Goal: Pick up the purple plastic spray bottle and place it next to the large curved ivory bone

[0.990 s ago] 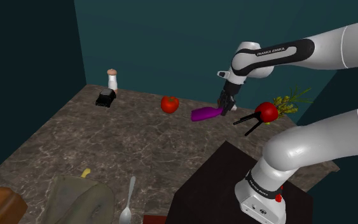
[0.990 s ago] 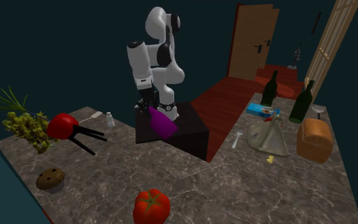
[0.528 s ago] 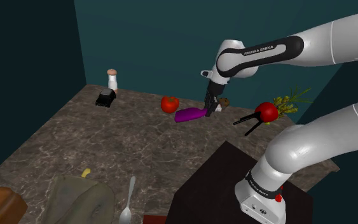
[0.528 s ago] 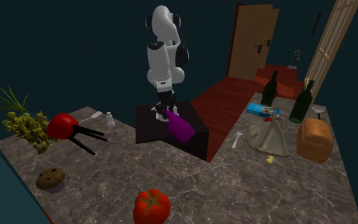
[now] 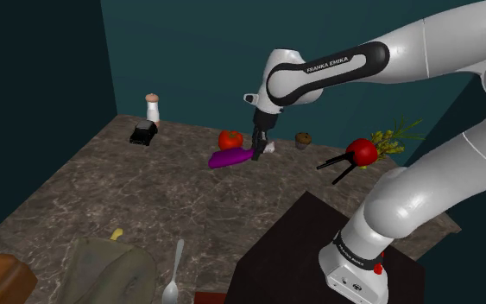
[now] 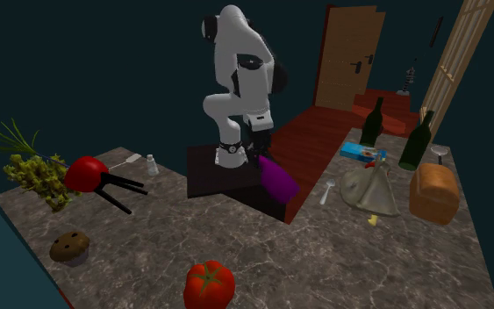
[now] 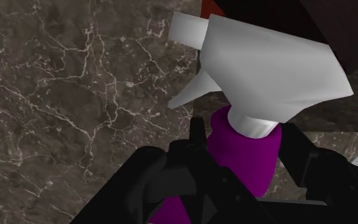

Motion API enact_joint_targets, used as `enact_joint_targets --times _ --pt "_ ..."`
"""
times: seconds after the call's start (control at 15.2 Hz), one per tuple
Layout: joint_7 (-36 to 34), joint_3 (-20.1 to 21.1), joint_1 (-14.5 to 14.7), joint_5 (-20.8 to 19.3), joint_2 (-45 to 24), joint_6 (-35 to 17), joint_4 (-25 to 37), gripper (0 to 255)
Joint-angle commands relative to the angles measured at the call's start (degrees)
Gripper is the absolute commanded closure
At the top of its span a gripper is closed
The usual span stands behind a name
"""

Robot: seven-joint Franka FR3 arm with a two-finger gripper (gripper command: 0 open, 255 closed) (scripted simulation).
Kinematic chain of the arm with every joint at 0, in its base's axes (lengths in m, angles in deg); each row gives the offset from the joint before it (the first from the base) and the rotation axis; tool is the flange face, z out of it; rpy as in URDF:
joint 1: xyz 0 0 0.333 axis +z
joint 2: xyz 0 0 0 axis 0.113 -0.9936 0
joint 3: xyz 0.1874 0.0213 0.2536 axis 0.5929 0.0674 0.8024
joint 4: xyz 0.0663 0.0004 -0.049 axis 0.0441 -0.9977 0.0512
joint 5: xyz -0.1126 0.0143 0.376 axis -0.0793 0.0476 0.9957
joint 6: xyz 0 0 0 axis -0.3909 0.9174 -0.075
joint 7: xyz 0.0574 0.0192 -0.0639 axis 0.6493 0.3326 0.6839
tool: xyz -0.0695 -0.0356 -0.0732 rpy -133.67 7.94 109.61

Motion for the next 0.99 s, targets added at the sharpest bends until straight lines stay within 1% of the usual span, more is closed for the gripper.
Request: enact_joint_targets --times 0.0,0.26,0.46,0.92 --pt "-2.4 1.63 1.02 0.52 -1.89 -0.24 2.0 255" --pt "-7.65 5.08 2.96 0.83 -7.28 -1.05 7.31 255" --pt "-11.7 7.39 4.28 0.32 -11.67 -1.36 11.91 255" --pt "-21.39 11.56 7.62 -3.14 -23.0 -0.75 24.73 255"
